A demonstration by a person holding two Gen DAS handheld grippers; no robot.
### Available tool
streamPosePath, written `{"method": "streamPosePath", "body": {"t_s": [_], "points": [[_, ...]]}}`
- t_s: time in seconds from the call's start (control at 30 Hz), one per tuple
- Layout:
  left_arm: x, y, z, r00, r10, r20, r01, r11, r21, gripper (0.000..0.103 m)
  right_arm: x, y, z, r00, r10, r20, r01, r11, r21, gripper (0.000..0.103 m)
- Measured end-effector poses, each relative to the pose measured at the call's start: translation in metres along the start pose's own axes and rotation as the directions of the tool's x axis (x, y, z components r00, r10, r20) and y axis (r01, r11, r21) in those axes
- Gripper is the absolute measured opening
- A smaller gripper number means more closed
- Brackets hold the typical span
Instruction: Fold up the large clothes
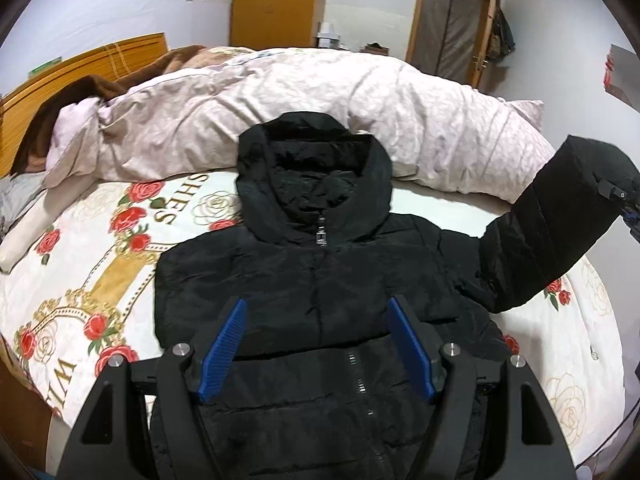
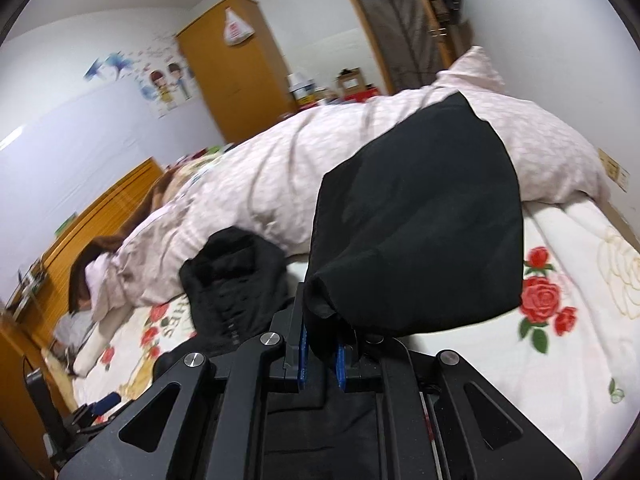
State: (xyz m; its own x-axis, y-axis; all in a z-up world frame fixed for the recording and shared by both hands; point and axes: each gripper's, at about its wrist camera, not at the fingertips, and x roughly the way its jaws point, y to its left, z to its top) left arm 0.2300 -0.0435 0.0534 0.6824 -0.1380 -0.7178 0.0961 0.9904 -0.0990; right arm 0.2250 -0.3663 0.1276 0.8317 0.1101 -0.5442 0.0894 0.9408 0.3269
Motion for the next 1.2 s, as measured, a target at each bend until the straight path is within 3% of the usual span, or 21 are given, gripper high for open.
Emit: {"method": "streamPosePath", "body": {"t_s": [0.3, 0.57, 0.87, 1.0, 1.13, 1.2], "points": [[0.018, 0.044, -0.010, 0.999, 0.041, -0.019, -0.042, 0.997, -0.057, 0.073, 0.054, 0.067, -0.026, 0.993, 0.088, -0.084, -0.094, 0.994, -0.060, 0.010], [0.055, 0.082, -0.023, 0.996, 0.078, -0.051, -0.083, 0.992, -0.098, 0.073, 0.115, 0.116, -0.068, 0.968, 0.142, -0.207, -0.167, 0.980, -0.110, 0.010], [0.085, 0.116, -0.038, 0.990, 0.092, -0.106, -0.107, 0.983, -0.152, 0.073, 0.190, 0.148, -0.127, 0.920, 0.143, -0.366, -0.210, 0.966, -0.151, 0.010], [0.089, 0.122, -0.041, 0.990, 0.088, -0.113, -0.105, 0.981, -0.161, 0.073, 0.220, 0.152, -0.152, 0.887, 0.143, -0.439, -0.223, 0.965, -0.136, 0.011], [0.087, 0.128, -0.038, 0.991, 0.084, -0.103, -0.101, 0.980, -0.172, 0.073, 0.236, 0.151, -0.169, 0.858, 0.150, -0.492, -0.237, 0.964, -0.118, 0.021], [0.086, 0.132, -0.037, 0.991, 0.089, -0.097, -0.105, 0.977, -0.183, 0.073, 0.237, 0.151, -0.173, 0.848, 0.166, -0.503, -0.253, 0.961, -0.109, 0.031]]}}
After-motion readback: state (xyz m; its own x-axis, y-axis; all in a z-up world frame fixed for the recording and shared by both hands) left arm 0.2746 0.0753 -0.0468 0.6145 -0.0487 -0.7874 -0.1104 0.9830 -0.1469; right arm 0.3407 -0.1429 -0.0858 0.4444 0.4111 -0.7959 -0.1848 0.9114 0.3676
